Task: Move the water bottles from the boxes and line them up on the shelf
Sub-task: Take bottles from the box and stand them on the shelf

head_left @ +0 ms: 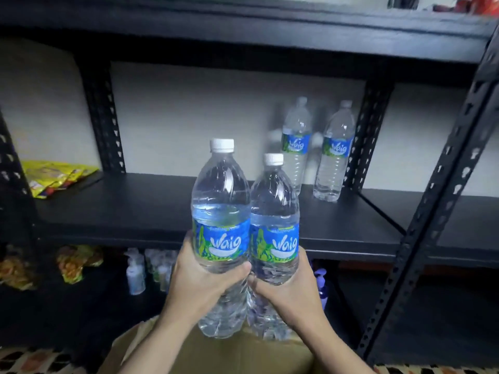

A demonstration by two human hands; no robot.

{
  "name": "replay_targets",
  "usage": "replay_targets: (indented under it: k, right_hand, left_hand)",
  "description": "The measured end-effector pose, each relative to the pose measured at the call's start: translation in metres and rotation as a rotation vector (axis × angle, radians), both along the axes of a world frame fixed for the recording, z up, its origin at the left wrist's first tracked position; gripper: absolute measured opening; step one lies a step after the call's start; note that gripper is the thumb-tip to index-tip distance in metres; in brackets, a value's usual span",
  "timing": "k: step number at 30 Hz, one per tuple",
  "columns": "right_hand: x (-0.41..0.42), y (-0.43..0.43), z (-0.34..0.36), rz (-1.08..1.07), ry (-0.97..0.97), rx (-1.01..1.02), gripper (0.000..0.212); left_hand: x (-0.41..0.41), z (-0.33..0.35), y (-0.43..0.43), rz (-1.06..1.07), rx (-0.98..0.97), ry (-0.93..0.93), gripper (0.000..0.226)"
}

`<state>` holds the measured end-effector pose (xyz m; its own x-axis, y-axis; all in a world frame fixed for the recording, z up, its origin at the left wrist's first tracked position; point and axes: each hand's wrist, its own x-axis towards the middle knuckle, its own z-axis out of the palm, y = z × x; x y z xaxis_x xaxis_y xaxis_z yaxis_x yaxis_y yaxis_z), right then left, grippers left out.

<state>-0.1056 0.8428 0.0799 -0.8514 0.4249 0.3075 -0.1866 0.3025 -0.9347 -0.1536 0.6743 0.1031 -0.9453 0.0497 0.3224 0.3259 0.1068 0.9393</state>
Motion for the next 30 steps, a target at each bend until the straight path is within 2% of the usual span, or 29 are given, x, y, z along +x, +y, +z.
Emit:
replay_targets:
  k: [4,9,15,19,25,30]
  right_hand:
    - [-0.025,-0.001,0.041,0.012,0.064,0.040,0.089]
    - [-0.065,0.000,0.075,0.037,0.083,0.083,0.080]
    - [-0.120,0.006,0.105,0.011,0.065,0.181,0.075]
    - [-0.164,0.016,0.111,-0.049,0.052,0.177,0.065]
    - [-0.223,0.030,0.115,-0.141,0.077,0.085,0.066]
    - [-0.268,0.041,0.129,-0.198,0.141,0.102,0.075]
  left_hand:
    - [-0.021,0.033,0.001,0.052,0.018,0.097,0.087]
    - [-0.054,0.064,0.000,0.160,0.030,0.161,0.084]
    - [-0.094,0.088,0.007,0.269,0.061,0.166,0.075]
    - [-0.119,0.091,0.013,0.284,0.131,0.146,0.078]
    - [-0.146,0.090,0.017,0.298,0.229,0.106,0.077]
    - [-0.169,0.093,0.017,0.281,0.229,0.103,0.079]
